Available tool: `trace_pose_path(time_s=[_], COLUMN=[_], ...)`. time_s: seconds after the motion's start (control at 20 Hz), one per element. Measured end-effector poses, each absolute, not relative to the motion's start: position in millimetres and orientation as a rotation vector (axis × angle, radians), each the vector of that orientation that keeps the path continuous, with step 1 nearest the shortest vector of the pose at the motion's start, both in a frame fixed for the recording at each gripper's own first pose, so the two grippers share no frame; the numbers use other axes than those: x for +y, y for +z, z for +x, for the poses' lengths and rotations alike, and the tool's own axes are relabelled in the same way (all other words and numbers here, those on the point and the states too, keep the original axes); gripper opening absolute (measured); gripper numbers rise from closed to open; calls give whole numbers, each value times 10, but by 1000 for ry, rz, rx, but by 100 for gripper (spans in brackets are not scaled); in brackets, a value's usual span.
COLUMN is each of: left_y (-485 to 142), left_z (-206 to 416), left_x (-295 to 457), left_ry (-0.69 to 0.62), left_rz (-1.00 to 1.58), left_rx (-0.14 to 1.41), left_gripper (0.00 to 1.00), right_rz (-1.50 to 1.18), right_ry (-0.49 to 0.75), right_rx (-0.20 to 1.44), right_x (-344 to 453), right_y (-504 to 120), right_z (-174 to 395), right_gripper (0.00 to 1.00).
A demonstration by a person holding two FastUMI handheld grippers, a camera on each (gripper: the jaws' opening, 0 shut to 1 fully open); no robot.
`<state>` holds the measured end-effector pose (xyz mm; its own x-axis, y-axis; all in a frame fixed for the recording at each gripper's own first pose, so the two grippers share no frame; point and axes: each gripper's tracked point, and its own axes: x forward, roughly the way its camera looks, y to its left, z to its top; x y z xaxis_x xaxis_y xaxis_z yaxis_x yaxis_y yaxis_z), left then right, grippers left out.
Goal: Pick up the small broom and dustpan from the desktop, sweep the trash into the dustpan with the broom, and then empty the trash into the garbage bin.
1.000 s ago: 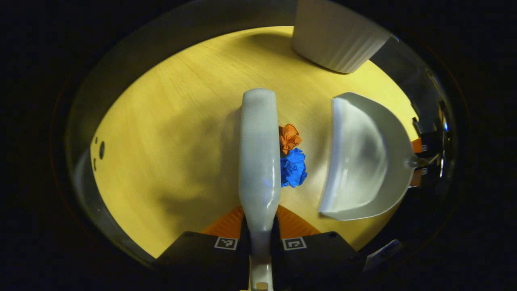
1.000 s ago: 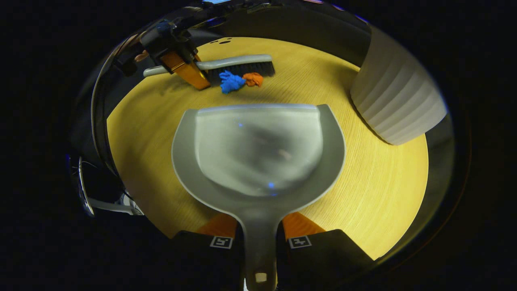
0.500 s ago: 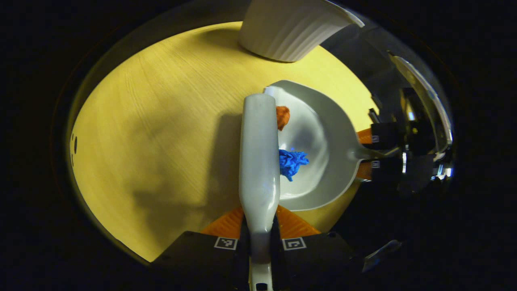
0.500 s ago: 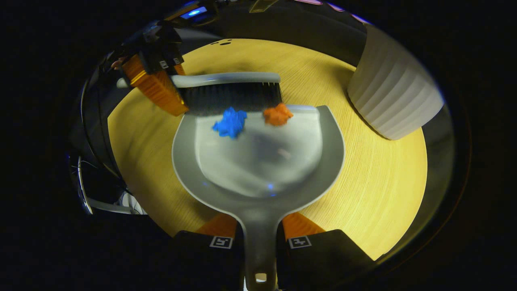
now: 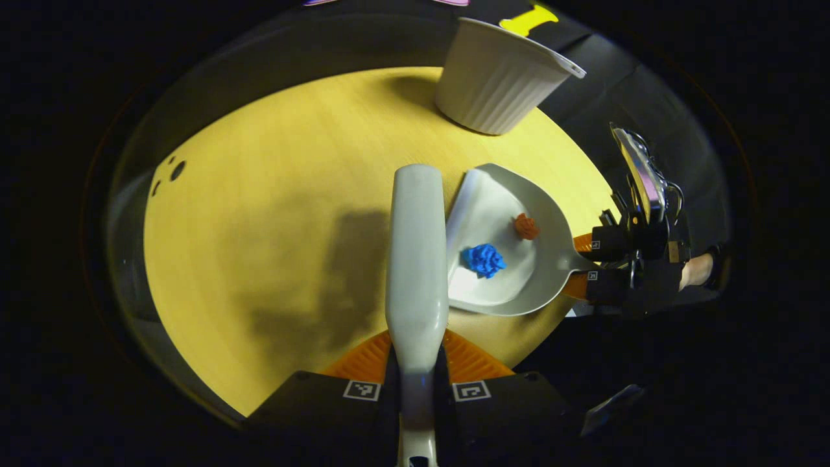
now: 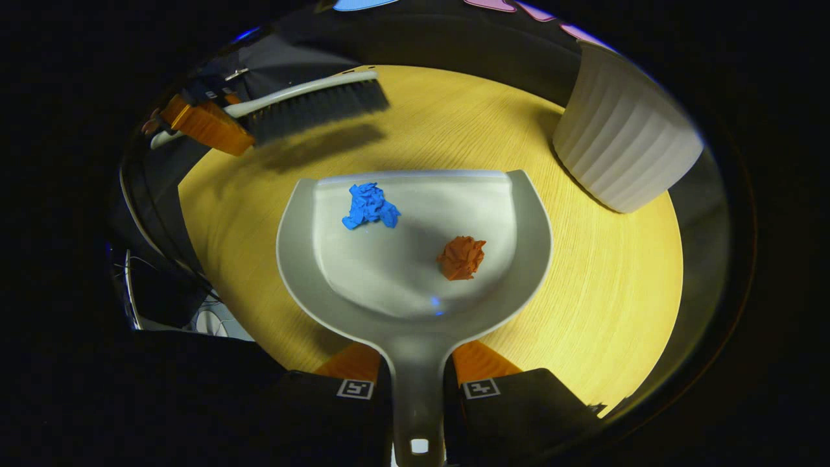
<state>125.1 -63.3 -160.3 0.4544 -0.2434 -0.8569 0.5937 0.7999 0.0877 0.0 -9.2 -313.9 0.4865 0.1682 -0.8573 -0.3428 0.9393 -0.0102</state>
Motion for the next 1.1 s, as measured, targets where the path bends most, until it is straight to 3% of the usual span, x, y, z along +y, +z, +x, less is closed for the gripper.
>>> trace_pose_path(time_s=[0.15, 0.45, 0.8, 0.85, 1.1], left_y=[-1796, -2390, -2304, -2306, -2283], left_z=[1057, 1077, 924, 947, 881], left_x=[-346, 82, 302, 339, 381], left_ry=[-464, -475, -496, -497, -478], left_rz=[336, 291, 254, 251, 236], left_rx=[967, 957, 933, 934, 917], left_gripper=[24, 24, 26, 24, 26], right_rz=[-161, -261, -173, -176, -65], right_ry=[294, 247, 181, 166, 95], right_rx=[1015, 1006, 1027, 1021, 962], right_x=[-100, -119, -51, -42, 125], right_y=[-3132, -3064, -3105, -3098, -3080], right_z=[-29, -3, -18, -18, 39], right_gripper=[39, 35, 35, 31, 39])
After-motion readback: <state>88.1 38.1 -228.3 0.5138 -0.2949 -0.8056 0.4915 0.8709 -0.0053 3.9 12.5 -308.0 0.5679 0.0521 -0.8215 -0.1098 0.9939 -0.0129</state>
